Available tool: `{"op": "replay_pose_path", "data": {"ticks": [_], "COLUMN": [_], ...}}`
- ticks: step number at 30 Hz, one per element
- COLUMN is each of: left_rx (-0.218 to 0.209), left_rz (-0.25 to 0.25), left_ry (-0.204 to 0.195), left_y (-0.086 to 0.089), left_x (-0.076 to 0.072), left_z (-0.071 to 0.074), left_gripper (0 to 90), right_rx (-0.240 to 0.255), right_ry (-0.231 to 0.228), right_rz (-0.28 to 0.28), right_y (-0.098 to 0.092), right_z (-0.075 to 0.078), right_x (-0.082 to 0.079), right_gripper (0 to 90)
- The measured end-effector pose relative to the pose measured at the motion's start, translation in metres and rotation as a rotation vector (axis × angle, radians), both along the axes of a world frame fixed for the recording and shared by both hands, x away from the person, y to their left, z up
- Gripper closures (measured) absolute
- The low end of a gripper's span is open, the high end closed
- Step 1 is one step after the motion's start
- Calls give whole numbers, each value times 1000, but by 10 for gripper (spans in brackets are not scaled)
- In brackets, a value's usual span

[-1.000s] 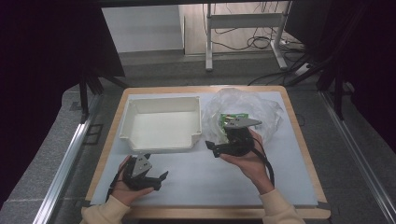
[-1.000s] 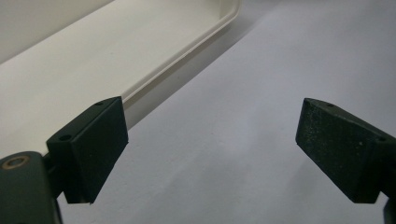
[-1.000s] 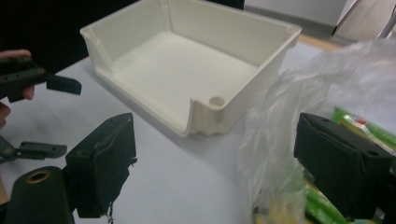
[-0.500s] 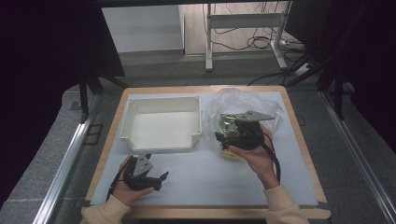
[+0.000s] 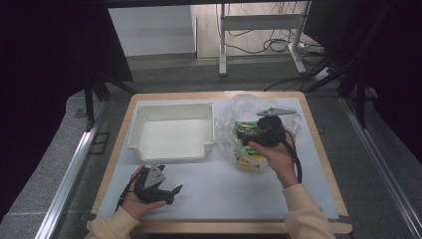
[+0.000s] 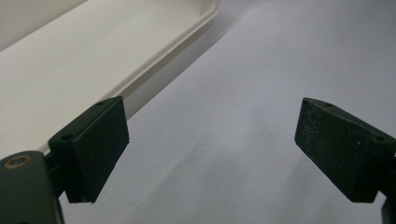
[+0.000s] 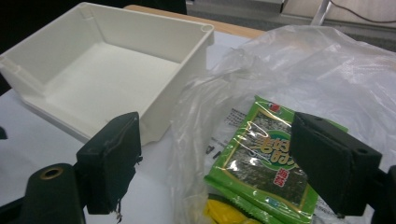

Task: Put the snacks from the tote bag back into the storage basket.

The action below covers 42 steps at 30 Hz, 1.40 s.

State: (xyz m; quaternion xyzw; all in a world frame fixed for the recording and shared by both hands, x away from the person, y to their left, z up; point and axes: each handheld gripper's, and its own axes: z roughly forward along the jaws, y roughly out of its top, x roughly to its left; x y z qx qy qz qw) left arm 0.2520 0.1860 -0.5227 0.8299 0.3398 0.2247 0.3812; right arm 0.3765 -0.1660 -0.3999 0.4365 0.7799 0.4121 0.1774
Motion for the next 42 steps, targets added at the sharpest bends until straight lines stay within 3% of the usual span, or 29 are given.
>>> {"op": "replay_pose_path", "data": {"ticks": [9, 13, 16, 22, 34, 42], "left_rx": [22, 10, -3, -10, -26, -10], "left_rz": [0, -3, 5, 27, 18, -1], "left_ry": [7, 6, 6, 6, 8, 24], "left_y": [0, -2, -1, 2, 3, 2], "left_x": [1, 0, -1, 1, 0, 0], "left_z": [-1, -1, 0, 1, 2, 1], "left_gripper": [97, 97, 97, 92, 89, 89], "right_rx": [-11, 1, -16, -1, -30, -35], "right_ry": [52, 106, 112, 139, 209, 250], "right_rz": [-21, -41, -60, -95, -159, -187], "right_y": [-7, -10, -11, -18, -28, -31], "right_z": [-3, -8, -11, -16, -35, -44], "right_x": [31, 44, 49, 61, 83, 93], "right_gripper": [224, 236, 253, 258, 263, 288]}}
